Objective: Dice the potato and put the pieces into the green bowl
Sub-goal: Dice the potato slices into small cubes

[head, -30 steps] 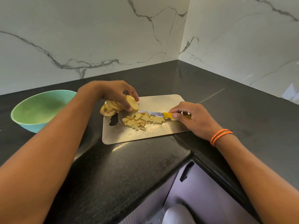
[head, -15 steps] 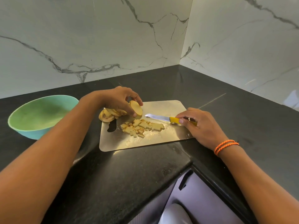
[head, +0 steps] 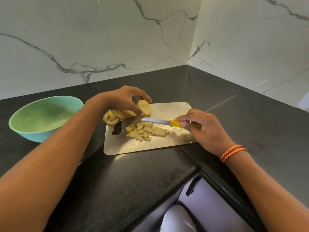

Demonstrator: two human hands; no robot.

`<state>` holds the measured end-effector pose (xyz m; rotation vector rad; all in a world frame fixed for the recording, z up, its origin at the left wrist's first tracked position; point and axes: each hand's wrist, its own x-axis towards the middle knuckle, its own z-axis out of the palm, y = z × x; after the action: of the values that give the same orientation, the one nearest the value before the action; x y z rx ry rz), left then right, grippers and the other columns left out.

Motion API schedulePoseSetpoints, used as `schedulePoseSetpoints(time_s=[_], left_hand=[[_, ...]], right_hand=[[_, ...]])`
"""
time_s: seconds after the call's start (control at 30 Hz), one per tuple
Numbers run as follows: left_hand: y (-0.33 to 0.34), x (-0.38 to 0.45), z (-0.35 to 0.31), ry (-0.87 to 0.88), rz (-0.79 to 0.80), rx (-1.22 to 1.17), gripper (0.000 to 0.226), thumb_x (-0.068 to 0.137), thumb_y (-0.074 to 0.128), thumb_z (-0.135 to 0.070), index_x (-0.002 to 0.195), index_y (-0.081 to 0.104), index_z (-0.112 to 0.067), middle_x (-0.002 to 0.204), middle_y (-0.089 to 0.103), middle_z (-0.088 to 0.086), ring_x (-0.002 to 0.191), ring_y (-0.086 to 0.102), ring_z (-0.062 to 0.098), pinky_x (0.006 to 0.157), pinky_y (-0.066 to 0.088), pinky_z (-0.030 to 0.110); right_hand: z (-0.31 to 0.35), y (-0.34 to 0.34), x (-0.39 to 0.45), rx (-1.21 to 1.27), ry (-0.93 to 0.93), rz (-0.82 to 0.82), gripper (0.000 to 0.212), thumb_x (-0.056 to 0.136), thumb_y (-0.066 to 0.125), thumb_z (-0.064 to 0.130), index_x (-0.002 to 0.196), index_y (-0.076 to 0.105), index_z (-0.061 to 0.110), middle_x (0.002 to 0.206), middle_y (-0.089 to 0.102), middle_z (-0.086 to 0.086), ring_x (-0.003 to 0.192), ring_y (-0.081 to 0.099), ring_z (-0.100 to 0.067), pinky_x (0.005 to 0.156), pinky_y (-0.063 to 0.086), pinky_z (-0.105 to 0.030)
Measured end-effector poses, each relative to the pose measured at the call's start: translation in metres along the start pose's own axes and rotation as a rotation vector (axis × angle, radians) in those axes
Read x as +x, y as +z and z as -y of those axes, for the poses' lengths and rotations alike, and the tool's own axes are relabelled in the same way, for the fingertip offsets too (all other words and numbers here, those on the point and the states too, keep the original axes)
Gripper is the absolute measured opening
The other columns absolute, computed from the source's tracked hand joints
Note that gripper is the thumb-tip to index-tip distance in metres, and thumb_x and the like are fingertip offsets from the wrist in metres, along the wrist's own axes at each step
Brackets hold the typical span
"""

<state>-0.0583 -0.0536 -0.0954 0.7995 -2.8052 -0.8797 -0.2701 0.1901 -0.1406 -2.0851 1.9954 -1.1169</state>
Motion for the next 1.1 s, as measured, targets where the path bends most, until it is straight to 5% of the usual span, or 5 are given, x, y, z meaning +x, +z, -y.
schedulePoseSetpoints(time_s=[0.3,0.57,0.77,1.1], left_hand=[[0.017,0.007,-0.008,-0.022,-0.043,0.048,0.061,0.082,0.090,-0.031,0.136,0.064,-0.038,0.139,0.060,-0.014,0.134,0.050,0.017,0.116,0.041,0.050],[0.035,0.009,-0.035,-0.007,-0.233,0.334,0.064,0.079,0.082,-0.065,0.135,0.068,-0.039,0.144,0.063,-0.013,0.137,0.052,0.017,0.125,0.026,0.053],[0.040,0.009,-0.022,-0.005,-0.280,0.378,0.046,0.083,0.075,-0.069,0.119,0.077,-0.041,0.131,0.069,-0.013,0.117,0.062,0.014,0.101,0.052,0.047],[0.048,0.012,-0.026,-0.002,-0.309,0.428,0.048,0.090,0.064,-0.072,0.130,0.070,-0.047,0.128,0.069,-0.018,0.105,0.062,0.009,0.083,0.056,0.040]], right_hand=[[-0.006,-0.002,0.001,-0.025,0.140,-0.245,0.021,0.106,0.051,0.017,0.113,0.072,0.015,0.089,0.055,0.001,0.080,0.053,-0.014,0.068,0.040,-0.022],[0.024,0.008,0.011,-0.294,0.390,-0.122,0.017,0.100,0.059,0.034,0.099,0.065,0.018,0.090,0.063,-0.004,0.082,0.060,-0.023,0.075,0.054,-0.043],[0.060,0.019,0.012,-0.404,0.453,0.022,0.021,0.101,0.048,0.034,0.116,0.056,0.023,0.101,0.062,-0.008,0.091,0.060,-0.031,0.078,0.051,-0.042],[0.060,0.036,0.001,-0.407,0.378,-0.073,0.046,0.105,0.040,0.033,0.151,0.043,0.030,0.110,0.070,-0.008,0.096,0.063,-0.028,0.072,0.043,-0.037]])
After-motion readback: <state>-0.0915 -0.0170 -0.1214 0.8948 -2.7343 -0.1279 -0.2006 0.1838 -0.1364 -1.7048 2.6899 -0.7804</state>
